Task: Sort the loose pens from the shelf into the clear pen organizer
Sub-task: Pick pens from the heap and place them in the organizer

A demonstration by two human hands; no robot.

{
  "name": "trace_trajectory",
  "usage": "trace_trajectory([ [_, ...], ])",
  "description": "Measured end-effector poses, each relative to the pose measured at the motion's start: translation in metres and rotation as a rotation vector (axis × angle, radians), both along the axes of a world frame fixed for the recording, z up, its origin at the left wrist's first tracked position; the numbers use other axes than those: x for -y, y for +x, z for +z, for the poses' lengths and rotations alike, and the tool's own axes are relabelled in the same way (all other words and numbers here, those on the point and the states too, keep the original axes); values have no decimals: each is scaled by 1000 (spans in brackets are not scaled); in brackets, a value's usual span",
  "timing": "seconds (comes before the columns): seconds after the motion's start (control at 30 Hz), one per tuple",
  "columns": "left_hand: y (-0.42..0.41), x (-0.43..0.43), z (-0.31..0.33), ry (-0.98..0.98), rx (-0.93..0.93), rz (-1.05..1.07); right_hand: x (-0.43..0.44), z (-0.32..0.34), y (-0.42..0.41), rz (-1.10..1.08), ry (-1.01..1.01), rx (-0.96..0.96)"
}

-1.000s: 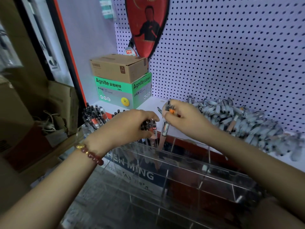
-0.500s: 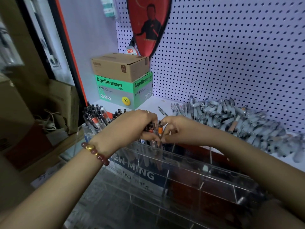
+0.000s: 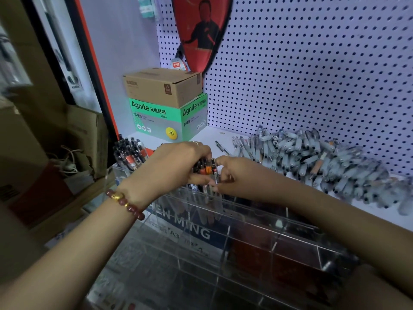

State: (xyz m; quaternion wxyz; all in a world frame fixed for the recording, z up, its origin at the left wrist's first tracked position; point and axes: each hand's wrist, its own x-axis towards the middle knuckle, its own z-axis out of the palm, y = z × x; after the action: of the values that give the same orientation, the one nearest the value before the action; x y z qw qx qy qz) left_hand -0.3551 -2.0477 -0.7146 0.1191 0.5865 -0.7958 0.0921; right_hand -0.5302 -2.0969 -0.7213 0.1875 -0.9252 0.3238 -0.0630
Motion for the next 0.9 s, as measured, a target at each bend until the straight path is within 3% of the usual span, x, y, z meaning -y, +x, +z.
trace_trajectory([
  [0.1,-4,0,-1,9,9,-15,2,0,-1,-13,-57,-16],
  [0.27,-6,1,-2,-2,-12,-25,0,-13,0,-37,-93,114],
  [0.6,-2,0,1,-9,4,-33,7,-5,-3,12,101,98],
  [0.83,7,-1,12,8,-331,-83,44,7,-15,-261,145,373],
  [0.9,12,0,13,-29,-407,-81,69,2,-15,-353,135,376],
])
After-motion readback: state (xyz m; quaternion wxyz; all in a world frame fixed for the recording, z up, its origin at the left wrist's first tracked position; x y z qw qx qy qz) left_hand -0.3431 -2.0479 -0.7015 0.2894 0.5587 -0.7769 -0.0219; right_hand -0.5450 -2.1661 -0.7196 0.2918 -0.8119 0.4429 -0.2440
